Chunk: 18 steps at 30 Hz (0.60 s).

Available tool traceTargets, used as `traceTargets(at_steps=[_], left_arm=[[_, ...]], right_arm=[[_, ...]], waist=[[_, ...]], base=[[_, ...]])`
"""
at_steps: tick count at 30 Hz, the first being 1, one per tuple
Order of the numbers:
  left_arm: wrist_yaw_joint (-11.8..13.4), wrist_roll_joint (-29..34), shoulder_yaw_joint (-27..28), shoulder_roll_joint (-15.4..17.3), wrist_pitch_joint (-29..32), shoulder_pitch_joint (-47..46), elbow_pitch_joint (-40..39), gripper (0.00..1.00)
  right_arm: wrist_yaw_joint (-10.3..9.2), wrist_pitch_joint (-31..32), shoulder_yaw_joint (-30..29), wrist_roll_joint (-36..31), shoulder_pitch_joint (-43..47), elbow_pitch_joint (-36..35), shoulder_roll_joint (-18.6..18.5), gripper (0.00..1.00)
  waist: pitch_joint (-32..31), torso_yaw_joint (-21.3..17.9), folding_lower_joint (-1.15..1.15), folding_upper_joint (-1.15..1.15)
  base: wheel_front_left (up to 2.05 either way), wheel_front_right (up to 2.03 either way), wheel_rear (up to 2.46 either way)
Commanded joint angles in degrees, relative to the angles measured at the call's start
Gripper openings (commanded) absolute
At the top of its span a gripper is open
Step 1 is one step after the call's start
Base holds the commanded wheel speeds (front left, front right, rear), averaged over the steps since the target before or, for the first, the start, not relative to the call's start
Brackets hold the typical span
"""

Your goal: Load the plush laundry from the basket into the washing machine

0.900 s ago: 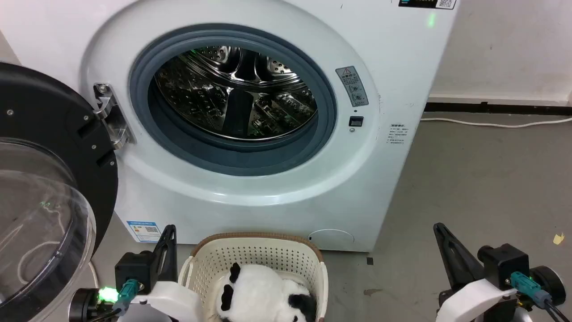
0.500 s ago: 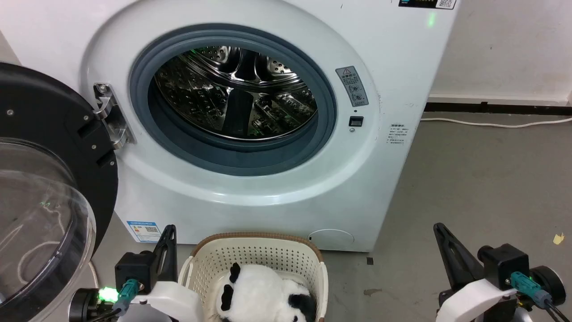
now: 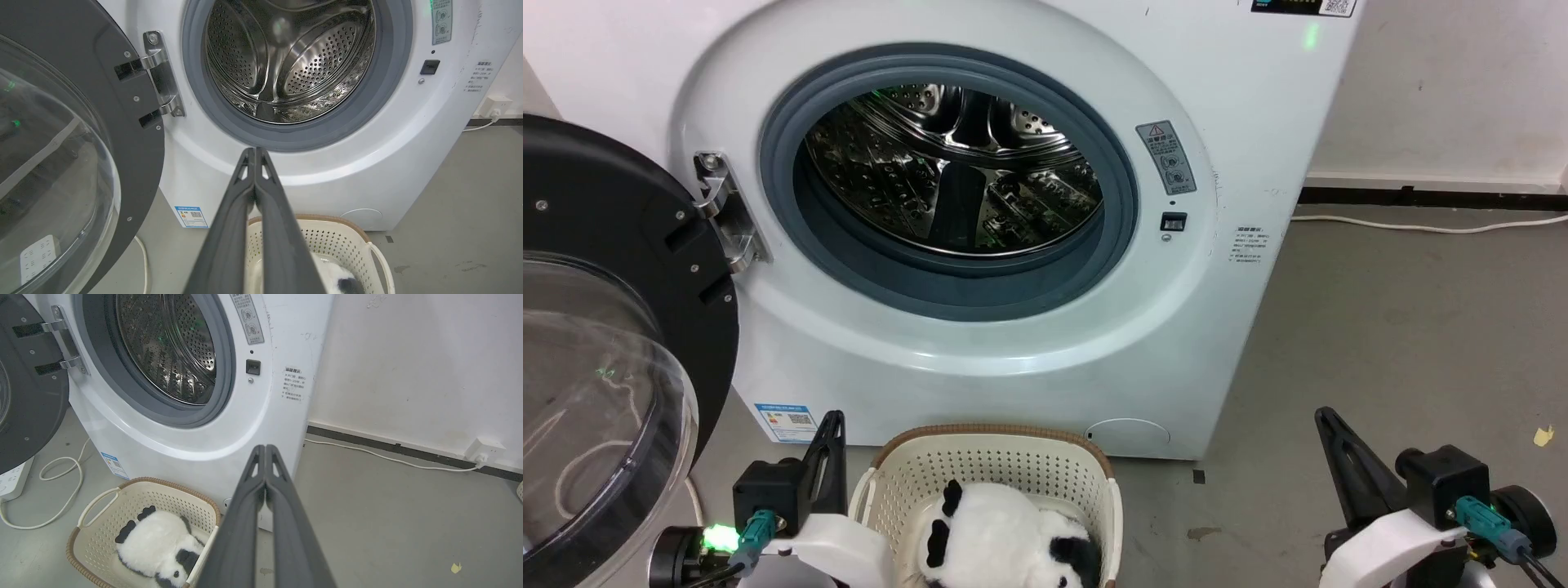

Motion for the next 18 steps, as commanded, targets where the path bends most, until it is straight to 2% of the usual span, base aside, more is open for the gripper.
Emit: traceTargets(at_steps=[1, 14, 15, 18], left_arm=[[-0.25, 0.09, 0.09, -0.01, 0.02, -0.88, -0.23, 0.0], [-0.25, 0.09, 0.09, -0.01, 0.02, -0.88, -0.23, 0.0], [-0.25, 0.09, 0.09, -0.01, 0.02, -0.88, -0.23, 1.0], [0.09, -0.01, -0.07, 0.0, -0.04, 0.03, 0.04, 1.0]], right_arm=[[-0.05, 0.02, -0.14, -0.36, -0.71, -0.23, 0.27, 0.0], [-0.05, 0.02, -0.14, -0.36, -0.71, -0.23, 0.27, 0.0], [-0.05, 0.02, -0.14, -0.36, -0.71, -0.23, 0.27, 1.0], [0.0, -0.04, 0.04, 0.07, 0.02, 0.02, -0.01, 1.0]], waist=[[0.0, 0.0, 0.0, 0.0], [0.0, 0.0, 0.0, 0.0], [0.0, 0.0, 0.0, 0.0], [0.0, 0.0, 0.0, 0.0]], base=[[0.0, 0.0, 0.0], [0.0, 0.0, 0.0], [0.0, 0.0, 0.0], [0.0, 0.0, 0.0]])
